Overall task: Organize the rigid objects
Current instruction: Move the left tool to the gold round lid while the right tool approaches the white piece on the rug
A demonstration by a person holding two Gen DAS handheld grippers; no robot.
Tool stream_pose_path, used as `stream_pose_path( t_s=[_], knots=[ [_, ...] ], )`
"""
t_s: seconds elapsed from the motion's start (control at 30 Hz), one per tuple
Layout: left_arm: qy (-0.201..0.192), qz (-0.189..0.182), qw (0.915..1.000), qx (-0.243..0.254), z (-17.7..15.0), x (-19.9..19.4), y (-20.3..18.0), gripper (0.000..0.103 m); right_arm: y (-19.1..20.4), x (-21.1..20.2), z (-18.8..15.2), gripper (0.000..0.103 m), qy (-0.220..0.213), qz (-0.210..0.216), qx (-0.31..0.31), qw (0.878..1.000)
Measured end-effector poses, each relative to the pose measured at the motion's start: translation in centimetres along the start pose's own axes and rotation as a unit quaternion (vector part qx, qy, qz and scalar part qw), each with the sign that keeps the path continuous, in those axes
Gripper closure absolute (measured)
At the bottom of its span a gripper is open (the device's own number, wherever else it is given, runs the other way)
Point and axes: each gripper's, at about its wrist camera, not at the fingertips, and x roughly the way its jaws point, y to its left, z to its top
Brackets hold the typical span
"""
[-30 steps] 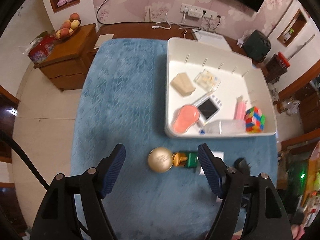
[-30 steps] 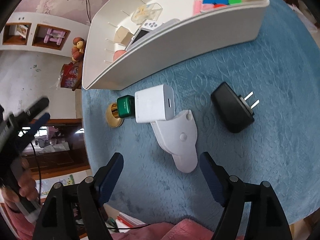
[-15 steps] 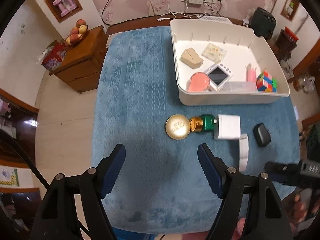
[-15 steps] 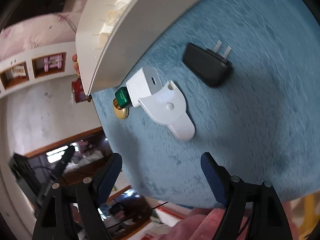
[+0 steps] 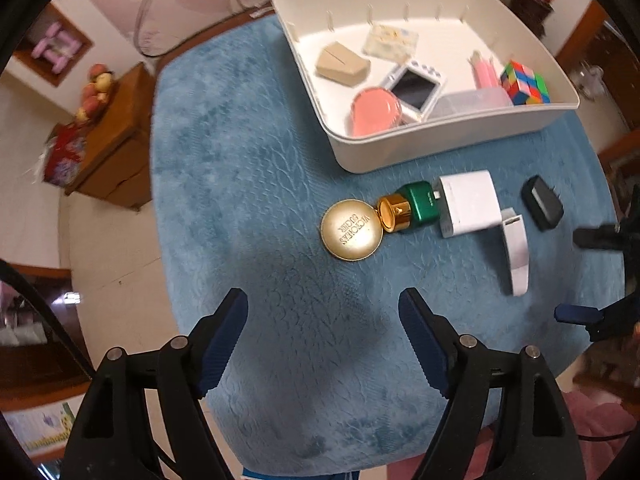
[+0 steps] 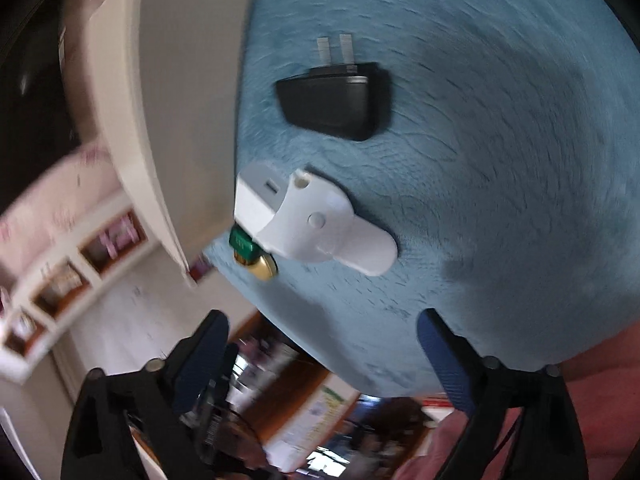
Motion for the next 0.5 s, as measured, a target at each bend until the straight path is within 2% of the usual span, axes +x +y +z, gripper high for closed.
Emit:
stream_pose_path(
  t_s=[0.13, 0.3, 0.5],
  knots=[
    [0.028, -0.038, 0.9989, 0.006, 0.9, 2.2, 0.3, 0.021, -1.0, 0.6, 0.0, 0.003, -0.030, 0.019, 0.053, 0.998],
    [0.047, -0.047, 0.9969, 0.043, 1.9, 4.5, -0.1, 0.020, -1.7, 1.3, 0.2, 0.002, -0.051, 0.041, 0.110, 0.992],
    [0.056, -0.057, 0.9950, 0.060, 3.3, 6.7, -0.7, 0.018, -2.0, 1.8, 0.8, 0.002, -0.080, 0.048, 0.155, 0.983]
  ],
)
